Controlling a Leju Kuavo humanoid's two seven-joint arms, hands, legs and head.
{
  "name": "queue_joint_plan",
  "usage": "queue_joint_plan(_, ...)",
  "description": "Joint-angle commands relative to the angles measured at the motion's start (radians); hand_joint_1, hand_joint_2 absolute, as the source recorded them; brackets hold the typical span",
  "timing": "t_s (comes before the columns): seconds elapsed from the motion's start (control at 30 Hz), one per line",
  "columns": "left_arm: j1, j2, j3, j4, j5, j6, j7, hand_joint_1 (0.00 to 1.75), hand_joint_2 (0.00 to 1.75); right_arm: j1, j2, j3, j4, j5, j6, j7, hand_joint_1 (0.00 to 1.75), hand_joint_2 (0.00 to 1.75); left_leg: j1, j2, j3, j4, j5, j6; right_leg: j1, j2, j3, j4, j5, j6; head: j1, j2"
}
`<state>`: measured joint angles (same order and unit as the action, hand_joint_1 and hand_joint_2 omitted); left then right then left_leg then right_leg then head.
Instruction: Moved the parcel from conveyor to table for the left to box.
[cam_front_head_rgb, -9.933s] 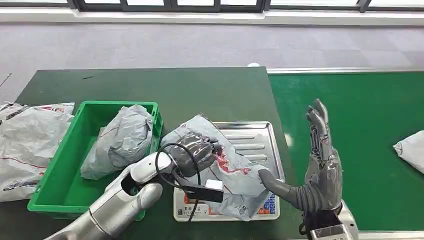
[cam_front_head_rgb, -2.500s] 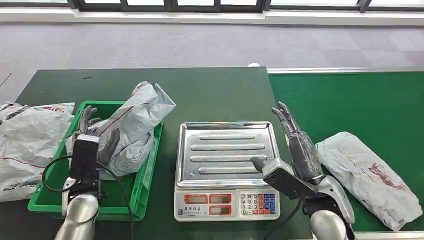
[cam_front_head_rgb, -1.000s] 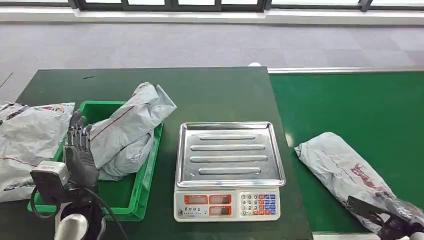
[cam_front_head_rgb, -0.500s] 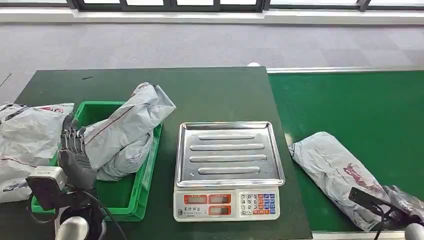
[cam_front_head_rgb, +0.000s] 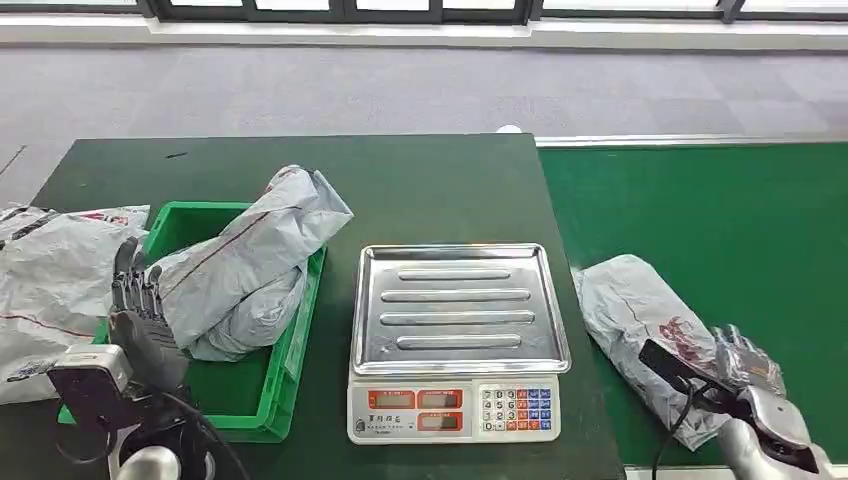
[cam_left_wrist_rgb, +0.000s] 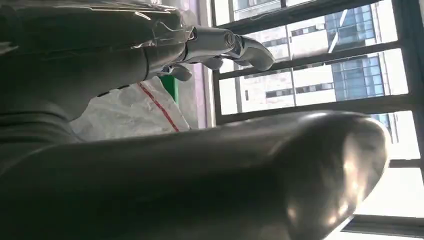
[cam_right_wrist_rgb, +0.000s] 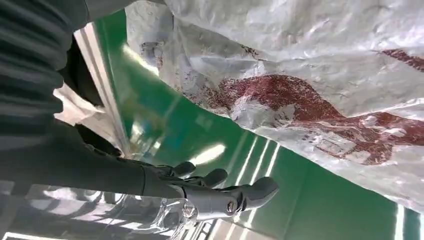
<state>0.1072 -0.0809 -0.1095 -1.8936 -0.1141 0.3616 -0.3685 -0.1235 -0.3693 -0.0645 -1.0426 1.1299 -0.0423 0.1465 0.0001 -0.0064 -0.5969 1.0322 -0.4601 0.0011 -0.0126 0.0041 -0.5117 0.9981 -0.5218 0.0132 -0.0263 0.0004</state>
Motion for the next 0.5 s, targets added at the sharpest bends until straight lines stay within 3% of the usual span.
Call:
queue_joint_plan(0.03, -0.001, -0.004, 0.018, 0.022, -0.003, 0.002, 0.002, 0.0, 0.0, -0.052, 0.068, 0.029, 0.067, -0.001, -0.002, 0.003, 0.0, 1.75, 0.0, 0.003, 0.002, -0.002, 0.0, -0.001, 0.0, 0.002, 0.002, -0.002, 0.001, -0.001, 0.0, 0.0)
queue_joint_plan(0.3, 0.005, -0.013, 0.018, 0.011, -0.016, 0.004, 0.005, 0.0, 0.0, -0.055, 0.104, 0.026, 0.032, 0.077, -0.077, 0.011, 0.0, 1.75, 0.0, 0.006, 0.003, -0.004, 0.0, -0.001, 0.0, 0.005, 0.002, -0.003, 0.002, -0.001, 0.0, 0.0)
queue_joint_plan(0.4, -0.011, -0.007, 0.011, 0.031, -0.019, -0.008, 0.01, 0.0, 0.0, -0.004, 0.113, -0.003, -0.003, 0.054, -0.024, 0.009, 0.0, 1.75, 0.0, 0.002, 0.004, -0.006, 0.001, -0.002, 0.0, 0.001, 0.004, -0.005, 0.002, -0.002, 0.0, 0.0)
queue_joint_plan(0.5, -0.039, 0.011, -0.001, 0.069, -0.014, -0.029, 0.018, 0.0, 0.0, 0.031, 0.106, -0.025, 0.023, -0.035, 0.099, -0.018, 0.0, 1.75, 0.0, -0.002, 0.003, -0.003, 0.001, -0.001, 0.0, -0.003, 0.002, -0.003, 0.0, -0.001, 0.0, 0.0)
